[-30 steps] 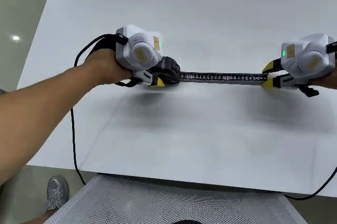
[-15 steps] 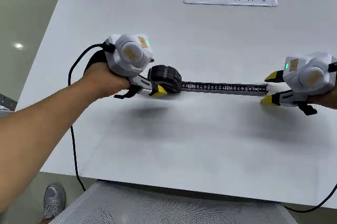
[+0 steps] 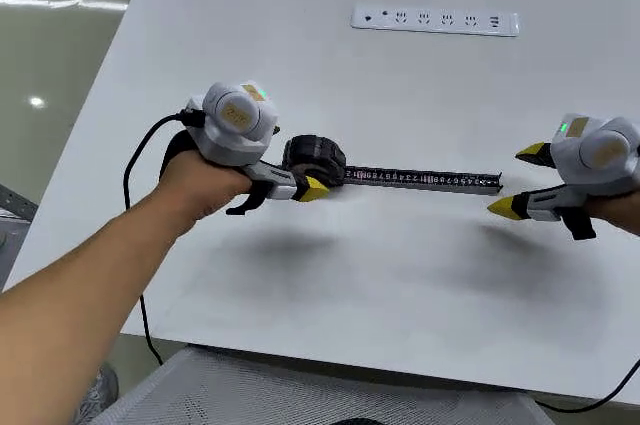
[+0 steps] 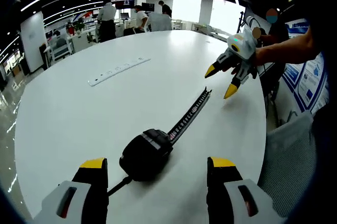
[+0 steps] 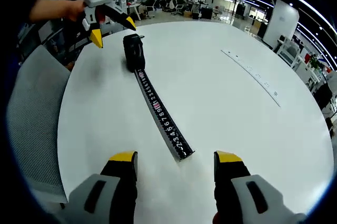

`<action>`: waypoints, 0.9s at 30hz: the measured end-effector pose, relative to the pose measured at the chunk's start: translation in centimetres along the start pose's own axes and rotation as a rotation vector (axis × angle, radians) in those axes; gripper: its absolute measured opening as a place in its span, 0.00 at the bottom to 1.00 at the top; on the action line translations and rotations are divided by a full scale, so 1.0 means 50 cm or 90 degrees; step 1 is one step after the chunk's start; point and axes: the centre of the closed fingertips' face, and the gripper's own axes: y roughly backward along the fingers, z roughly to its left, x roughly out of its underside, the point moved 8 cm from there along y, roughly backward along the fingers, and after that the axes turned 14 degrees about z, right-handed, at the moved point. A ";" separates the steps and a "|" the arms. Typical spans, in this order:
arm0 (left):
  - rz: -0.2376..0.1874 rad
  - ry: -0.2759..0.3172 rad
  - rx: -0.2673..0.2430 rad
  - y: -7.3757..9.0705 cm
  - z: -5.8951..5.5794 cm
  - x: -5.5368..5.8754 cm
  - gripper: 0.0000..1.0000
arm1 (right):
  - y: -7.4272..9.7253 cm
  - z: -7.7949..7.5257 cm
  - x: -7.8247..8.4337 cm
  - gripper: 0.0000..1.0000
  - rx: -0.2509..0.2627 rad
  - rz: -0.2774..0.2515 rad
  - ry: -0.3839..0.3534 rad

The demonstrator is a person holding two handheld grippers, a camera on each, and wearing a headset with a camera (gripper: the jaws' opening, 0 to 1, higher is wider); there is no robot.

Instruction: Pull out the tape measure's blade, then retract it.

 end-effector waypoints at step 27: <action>-0.061 0.068 -0.050 0.120 -0.101 0.039 0.93 | 0.119 0.131 0.010 0.84 0.011 -0.067 -0.153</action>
